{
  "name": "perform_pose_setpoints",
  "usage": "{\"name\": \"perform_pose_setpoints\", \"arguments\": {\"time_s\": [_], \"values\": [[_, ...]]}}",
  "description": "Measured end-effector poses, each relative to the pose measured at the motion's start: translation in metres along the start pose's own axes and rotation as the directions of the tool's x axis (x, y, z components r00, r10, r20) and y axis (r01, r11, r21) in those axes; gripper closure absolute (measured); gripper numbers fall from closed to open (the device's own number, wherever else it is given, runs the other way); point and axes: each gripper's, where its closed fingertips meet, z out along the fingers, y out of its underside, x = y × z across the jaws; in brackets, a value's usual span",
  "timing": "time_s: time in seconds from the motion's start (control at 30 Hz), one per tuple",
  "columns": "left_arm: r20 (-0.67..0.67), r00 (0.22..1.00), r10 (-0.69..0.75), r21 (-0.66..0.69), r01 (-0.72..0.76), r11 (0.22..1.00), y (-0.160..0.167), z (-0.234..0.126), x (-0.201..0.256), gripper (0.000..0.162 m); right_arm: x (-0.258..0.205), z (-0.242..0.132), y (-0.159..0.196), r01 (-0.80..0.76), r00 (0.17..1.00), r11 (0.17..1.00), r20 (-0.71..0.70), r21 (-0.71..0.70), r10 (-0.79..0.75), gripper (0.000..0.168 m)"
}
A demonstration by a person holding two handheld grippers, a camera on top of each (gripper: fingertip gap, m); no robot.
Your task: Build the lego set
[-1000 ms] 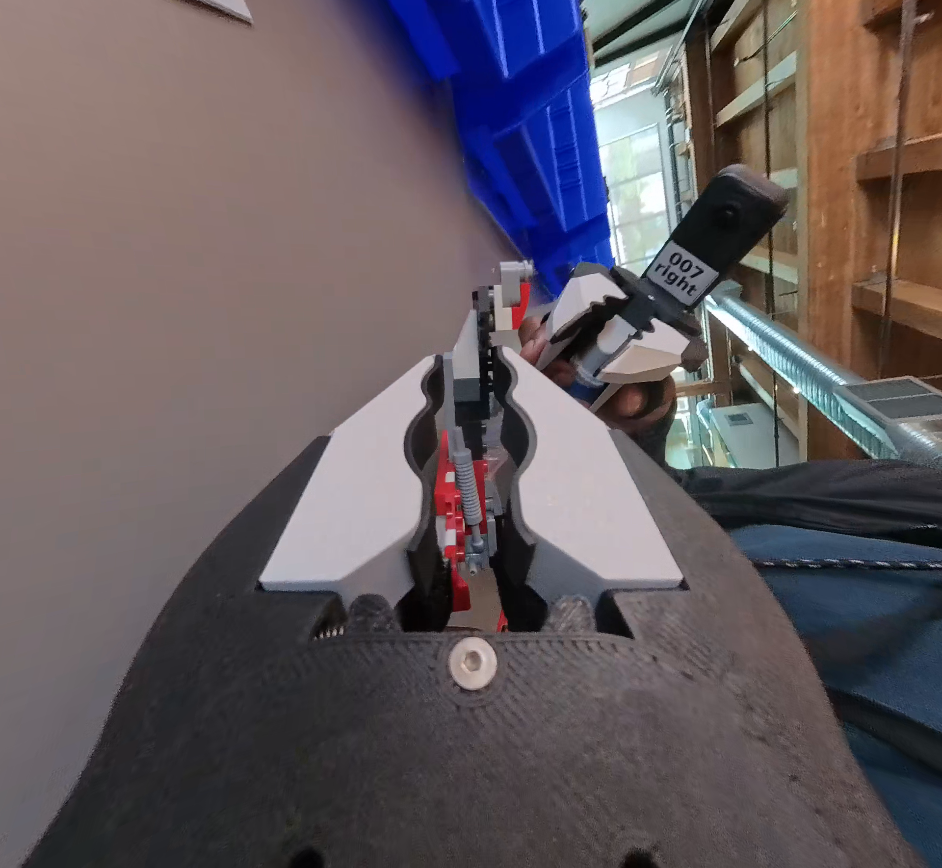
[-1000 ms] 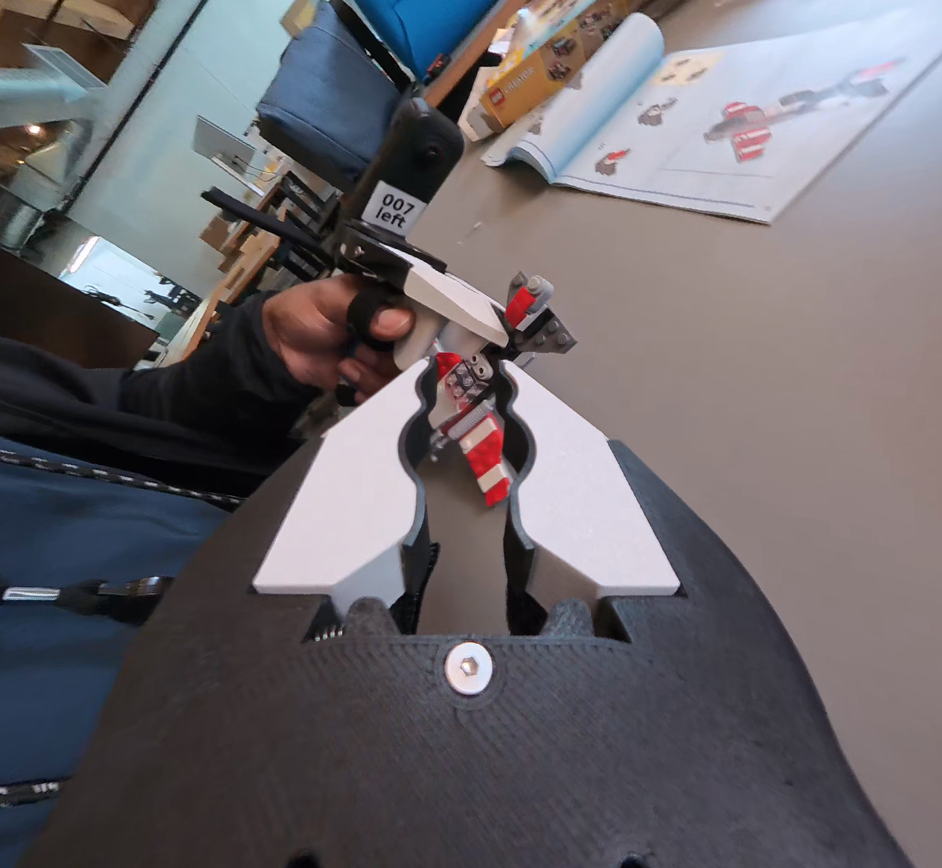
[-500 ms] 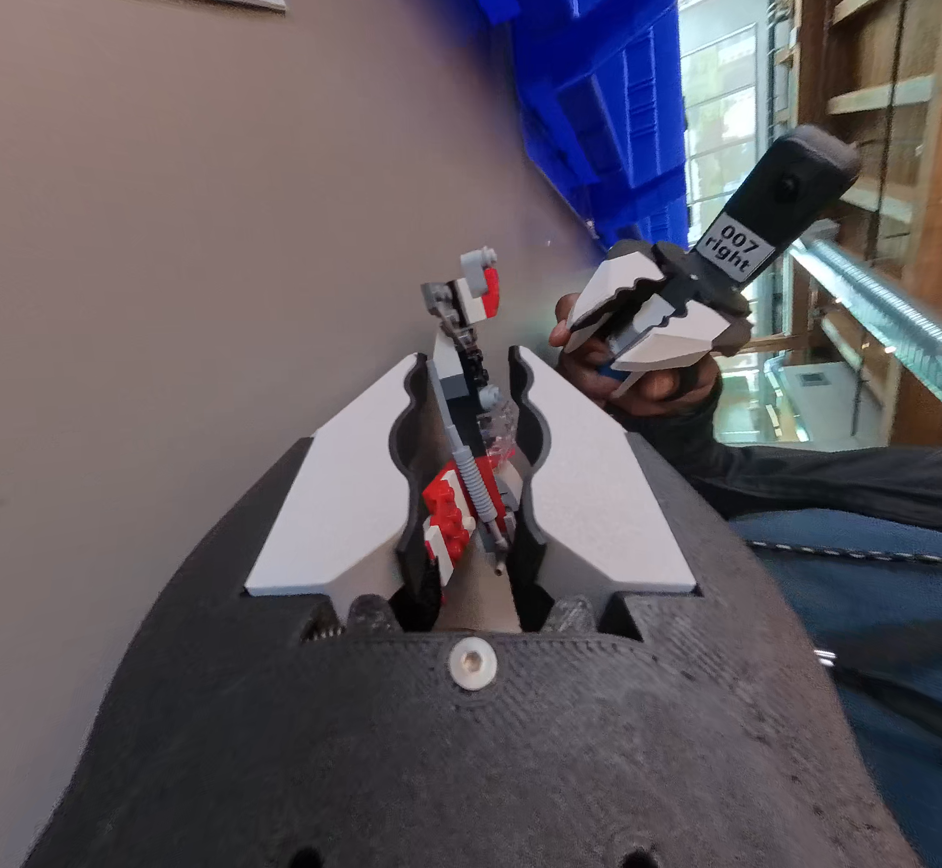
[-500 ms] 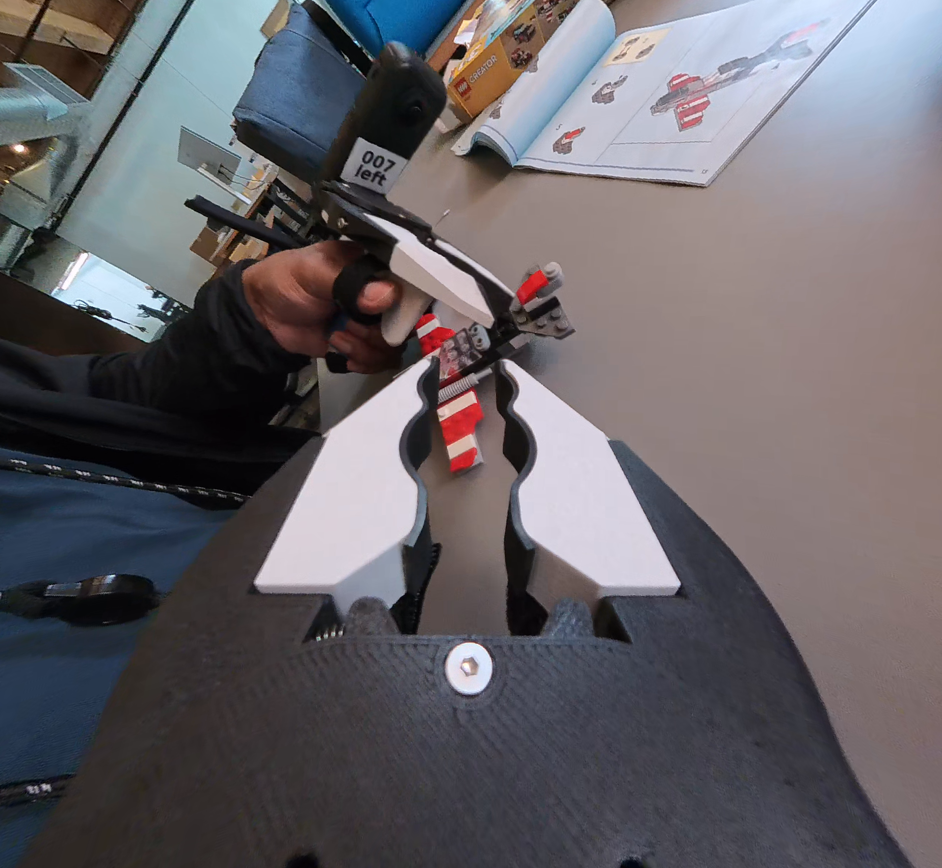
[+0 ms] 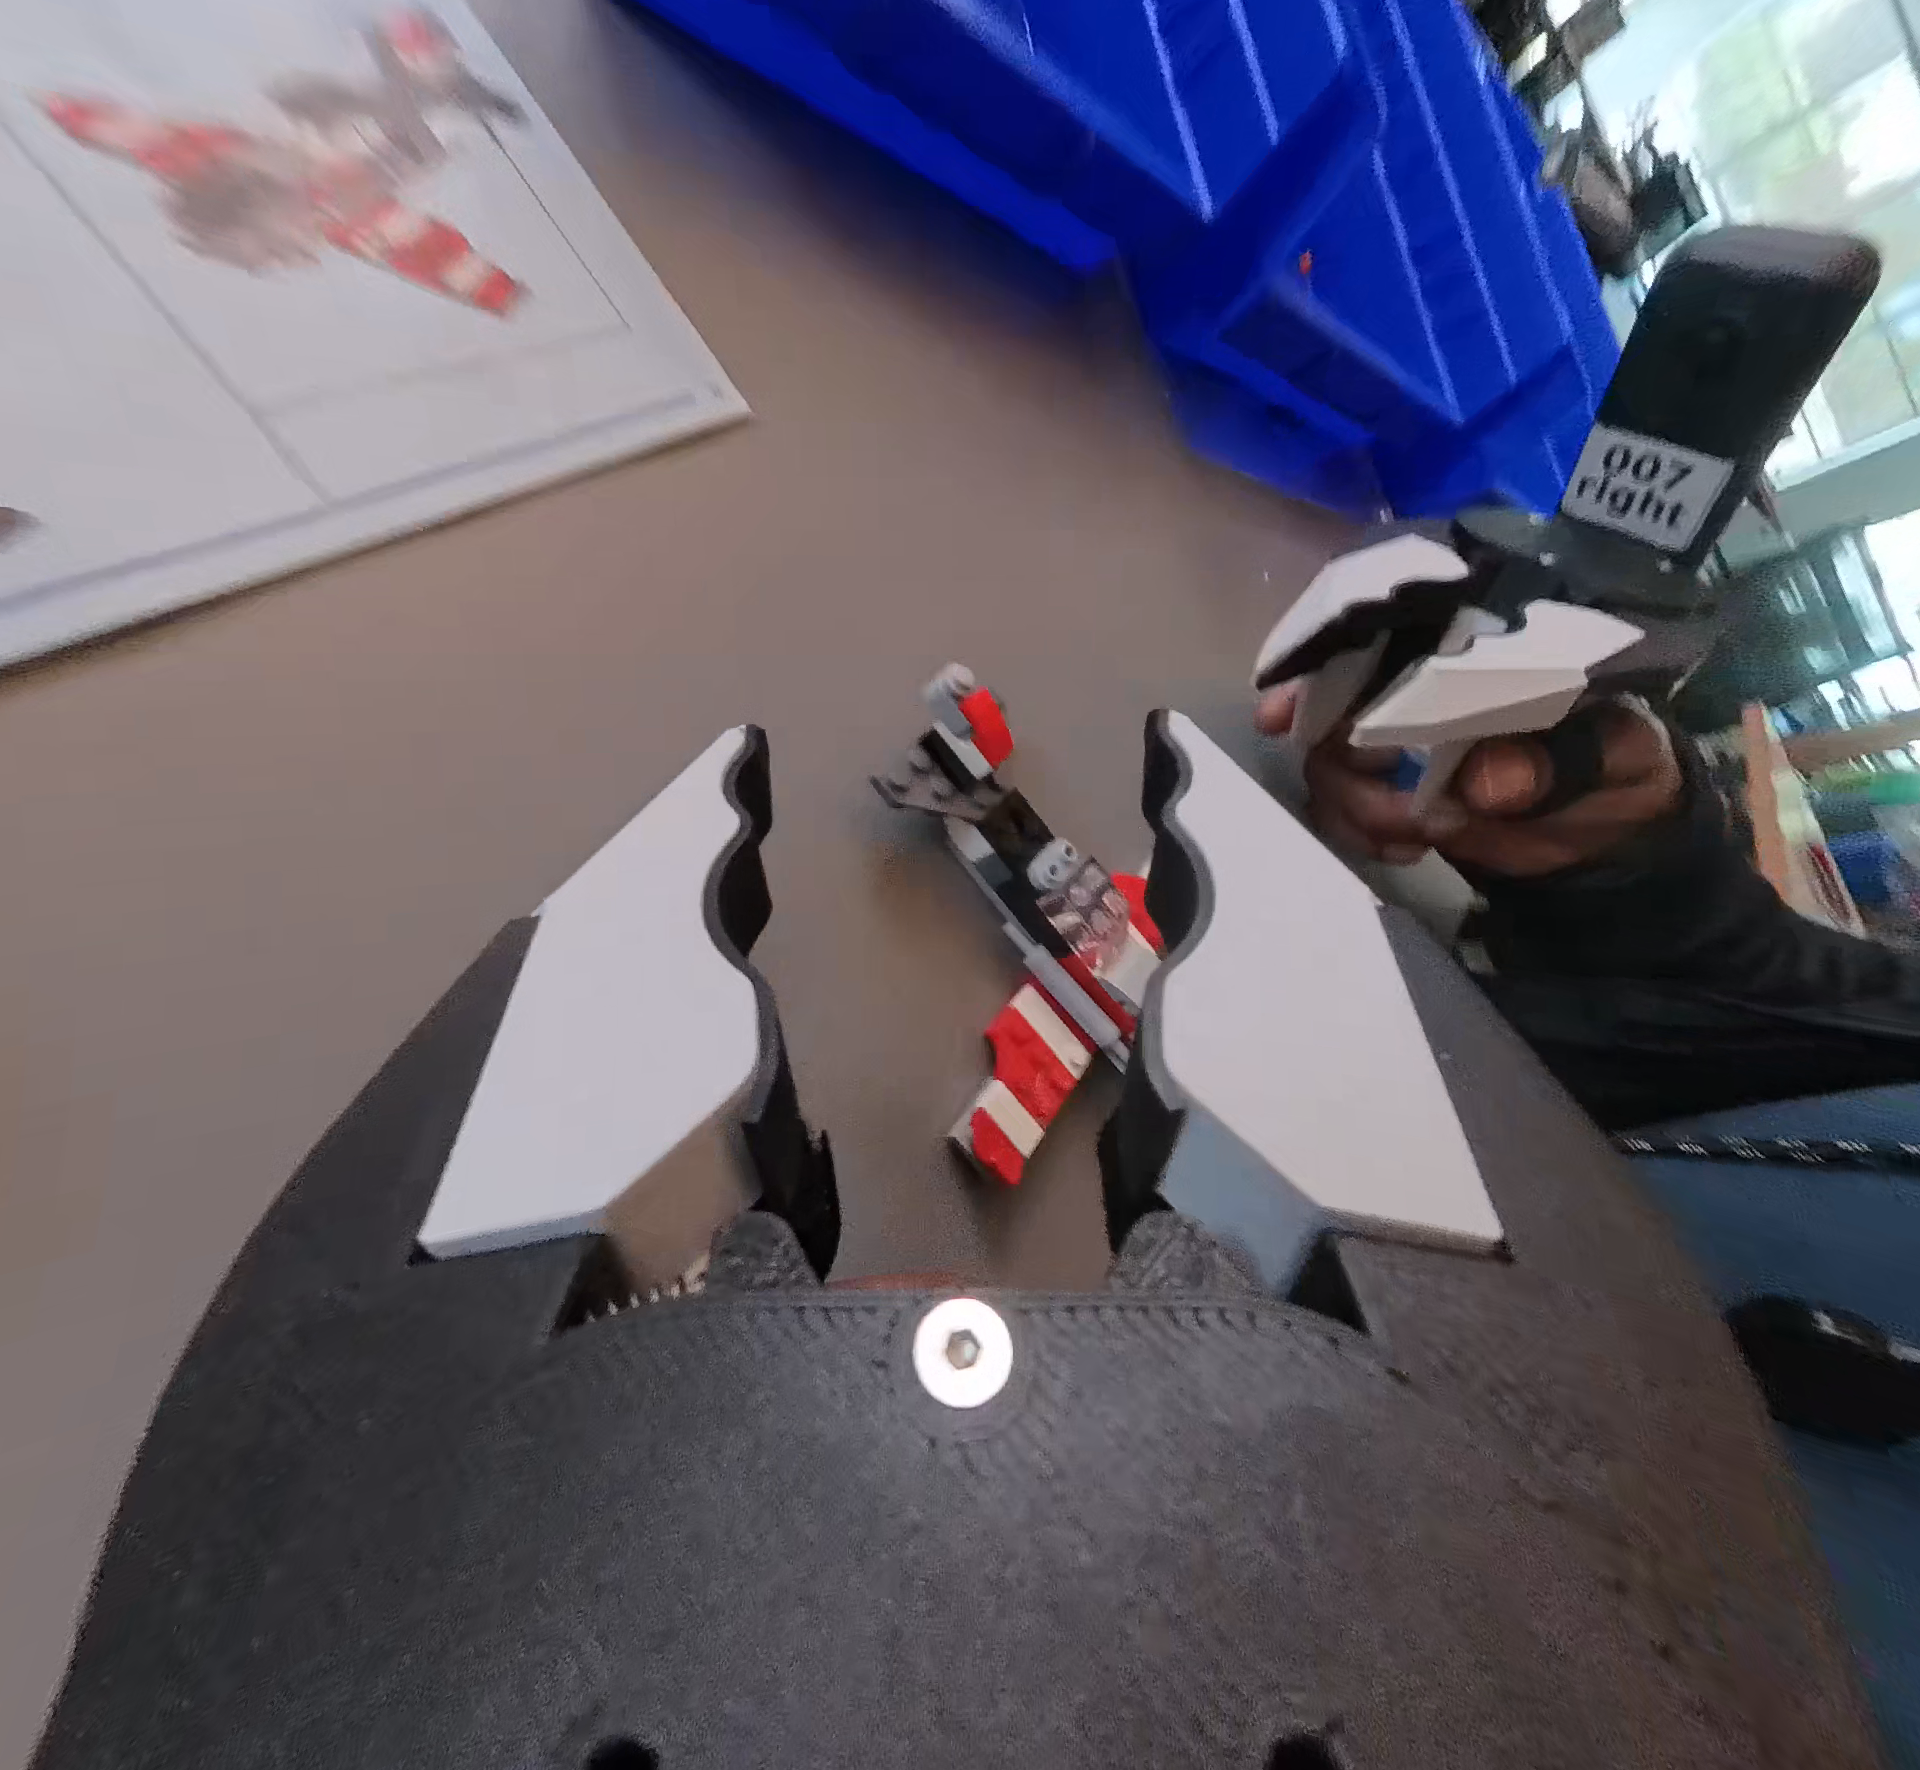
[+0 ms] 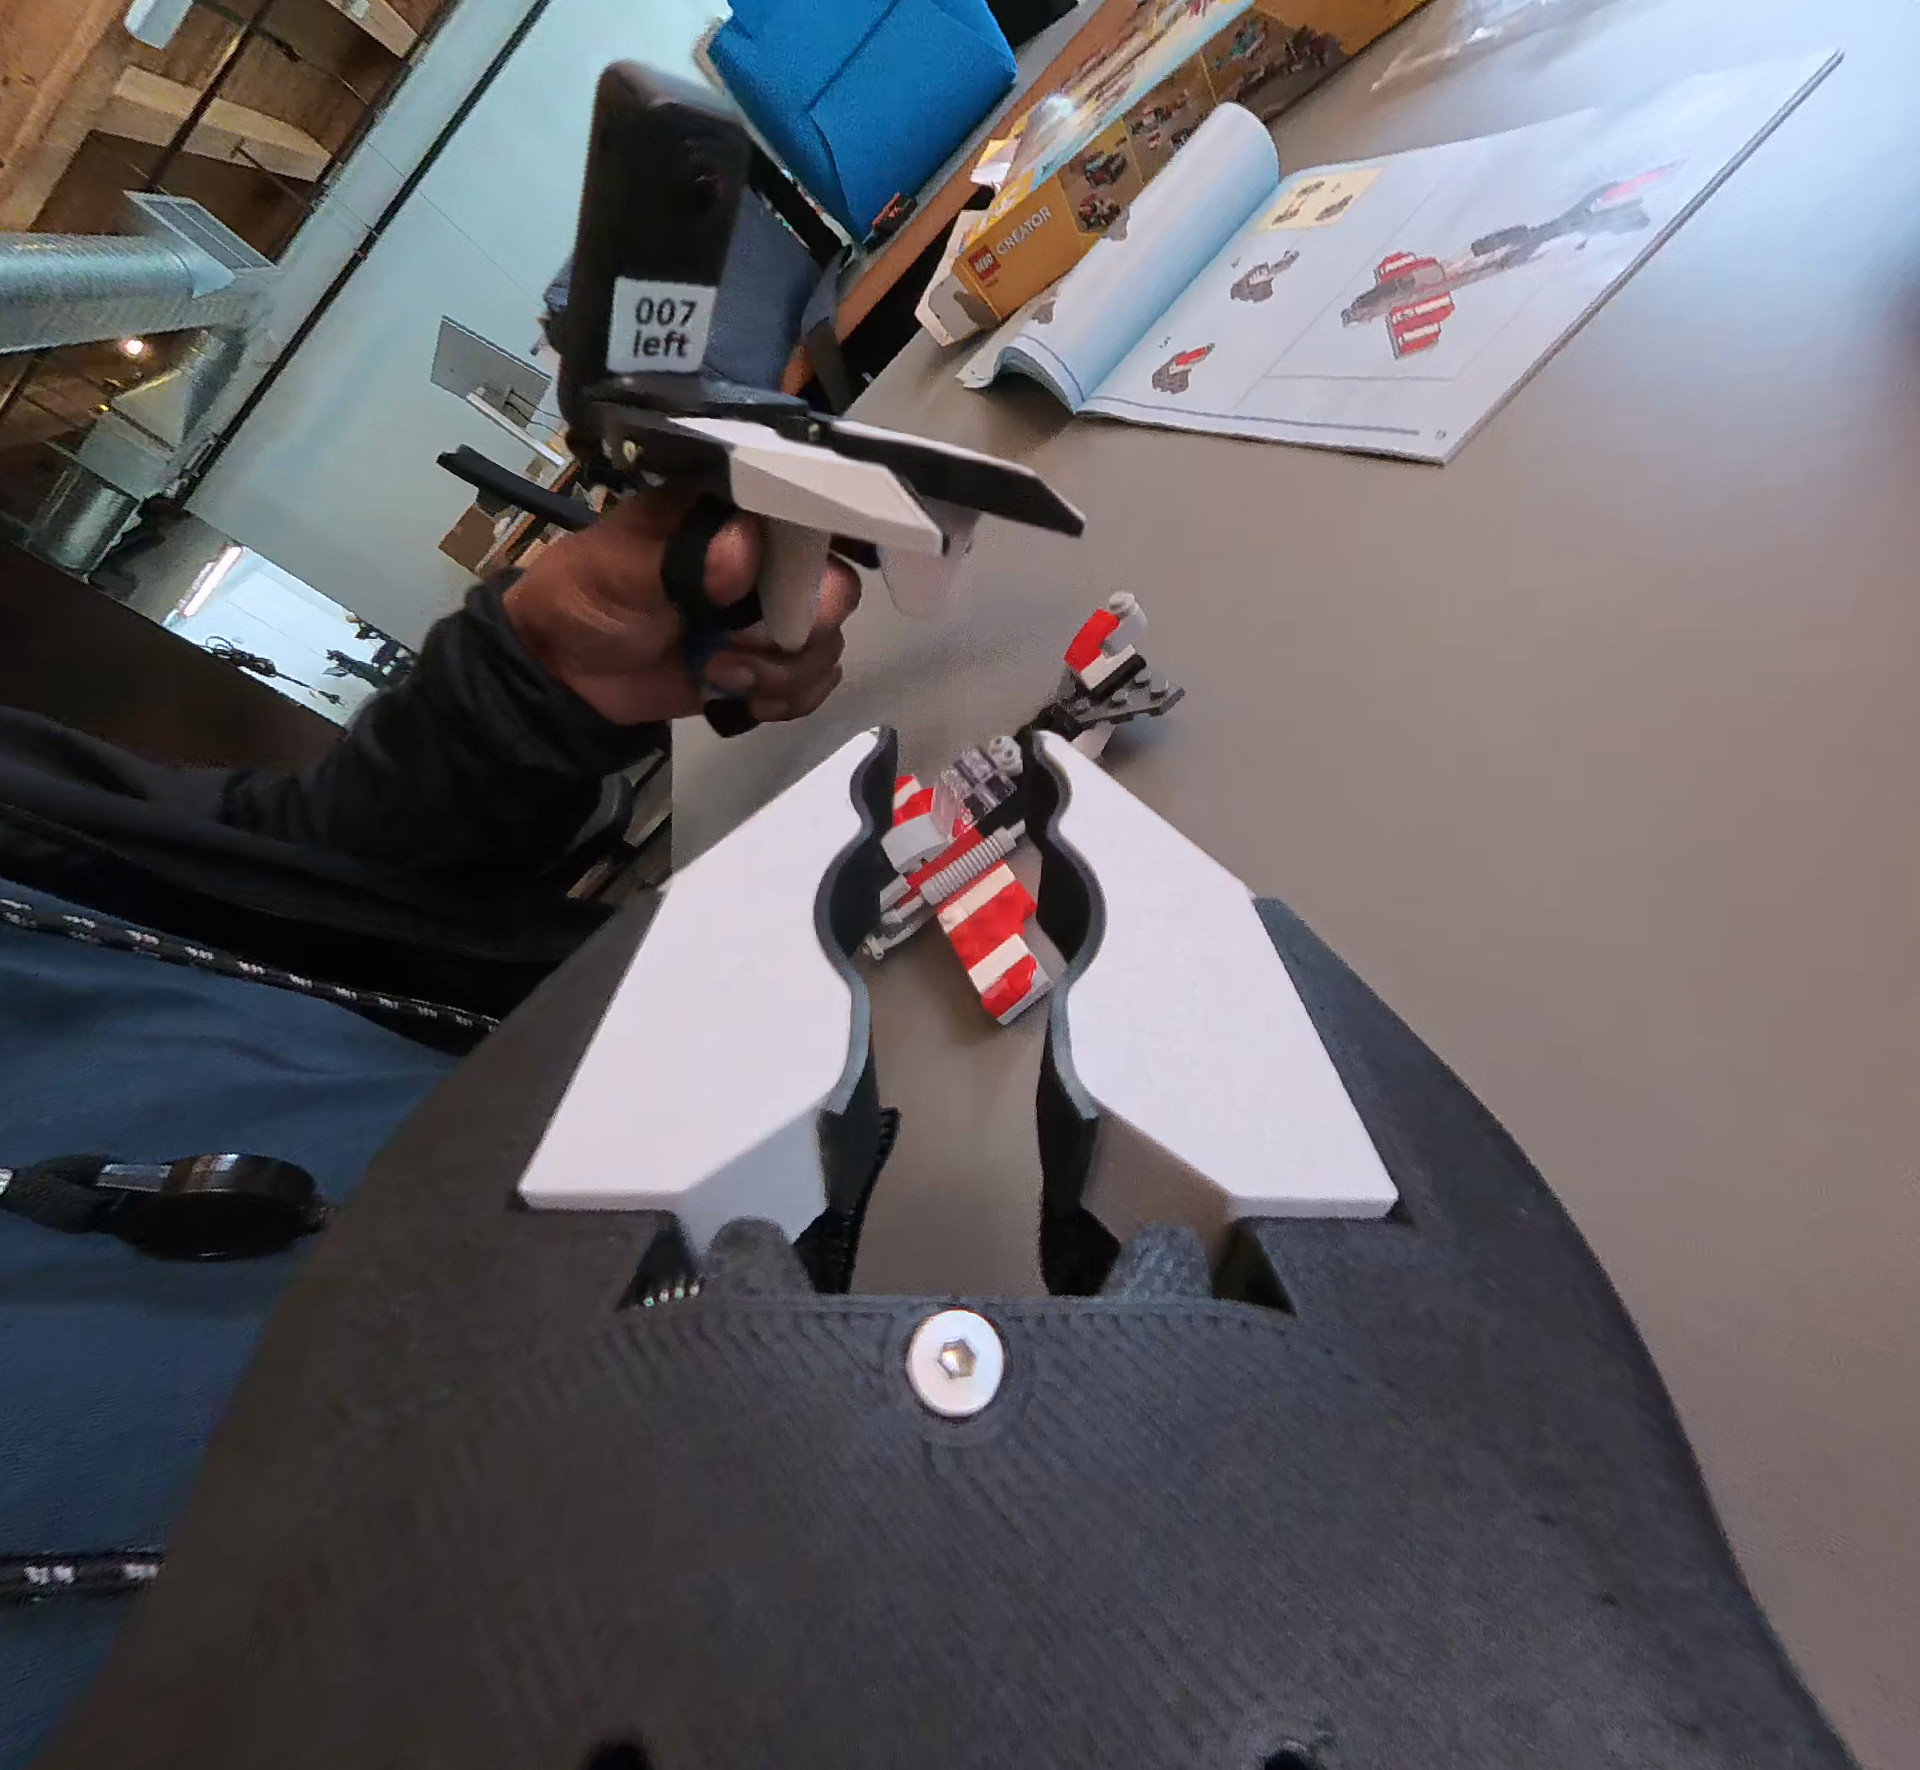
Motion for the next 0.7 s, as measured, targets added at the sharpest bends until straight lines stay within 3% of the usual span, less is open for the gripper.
{"name": "perform_pose_setpoints", "arguments": {"time_s": [0.03,0.17,0.37,0.53,0.7], "values": [[0.026,1.000,0.012,0.059,-0.013,0.998,-0.007,-0.007,-0.005,0.088,0.000,0.000,-0.002,0.007,1.000,1.000,0.002,0.009,-0.007,0.144],[0.206,0.976,0.068,0.227,-0.116,0.967,-0.024,-0.038,-0.031,0.084,0.001,0.002,-0.005,0.036,0.999,0.999,-0.010,0.023,-0.036,0.141],[0.525,0.813,0.253,0.206,-0.410,0.889,-0.030,-0.067,-0.047,0.073,0.012,0.000,-0.017,0.128,0.984,0.989,-0.134,0.070,-0.117,0.134],[0.595,0.758,0.268,0.160,-0.437,0.885,-0.024,-0.062,-0.050,0.059,0.031,-0.007,-0.021,0.241,0.923,0.970,-0.314,0.021,-0.223,0.125],[0.608,0.753,0.253,0.151,-0.422,0.894,-0.020,-0.053,-0.045,0.048,0.064,-0.024,-0.029,0.310,0.781,0.948,-0.548,-0.072,-0.298,0.112]]}}
